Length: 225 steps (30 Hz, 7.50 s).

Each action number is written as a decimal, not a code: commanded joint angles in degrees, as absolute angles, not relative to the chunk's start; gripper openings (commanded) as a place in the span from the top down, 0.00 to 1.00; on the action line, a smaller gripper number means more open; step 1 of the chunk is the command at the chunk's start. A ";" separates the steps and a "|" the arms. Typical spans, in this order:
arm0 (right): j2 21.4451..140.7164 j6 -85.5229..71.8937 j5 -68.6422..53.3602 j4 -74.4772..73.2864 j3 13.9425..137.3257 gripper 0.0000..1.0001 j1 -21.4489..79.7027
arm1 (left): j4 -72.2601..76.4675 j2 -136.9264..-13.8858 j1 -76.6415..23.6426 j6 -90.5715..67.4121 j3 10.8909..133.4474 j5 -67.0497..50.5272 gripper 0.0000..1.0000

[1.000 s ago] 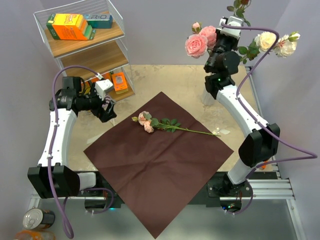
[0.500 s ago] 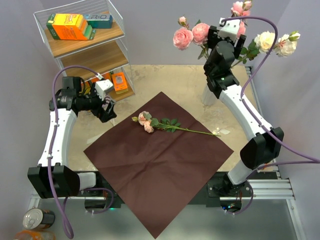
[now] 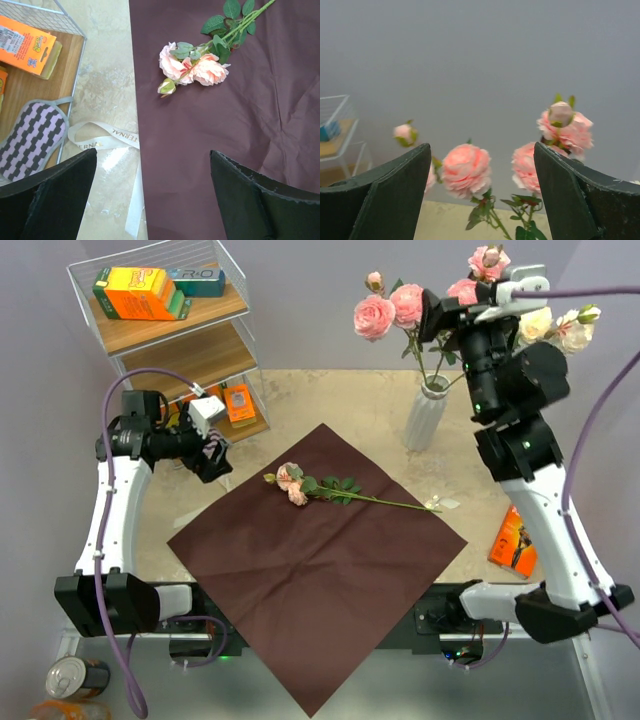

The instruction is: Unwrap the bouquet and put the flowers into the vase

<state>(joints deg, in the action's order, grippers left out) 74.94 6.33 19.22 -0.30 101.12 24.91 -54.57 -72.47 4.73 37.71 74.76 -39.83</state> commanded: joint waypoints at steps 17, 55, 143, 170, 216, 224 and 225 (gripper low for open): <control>83.92 20.92 8.43 -41.92 93.54 0.17 48.42 | -56.34 -72.69 4.92 36.65 79.37 -42.71 0.01; 111.09 24.17 -3.95 -34.45 82.44 0.02 40.87 | -55.55 -71.54 5.36 38.67 75.85 -41.75 0.01; 72.68 42.19 30.14 44.38 83.67 1.00 37.62 | -56.95 -71.45 5.89 39.11 78.49 -42.71 0.01; 87.27 32.34 36.21 61.35 81.21 1.00 24.26 | -55.81 -74.53 6.59 40.08 78.84 -42.36 0.01; 79.20 -6.32 27.51 -15.56 76.85 0.14 23.64 | -58.36 -72.51 6.68 39.73 80.16 -44.30 0.01; 71.28 -9.93 26.90 -7.65 63.11 0.16 23.99 | -58.01 -72.77 6.77 38.58 80.07 -45.00 0.01; 70.58 -9.84 26.63 -7.56 62.24 0.16 24.08 | -58.01 -72.77 6.77 38.58 79.98 -44.91 0.01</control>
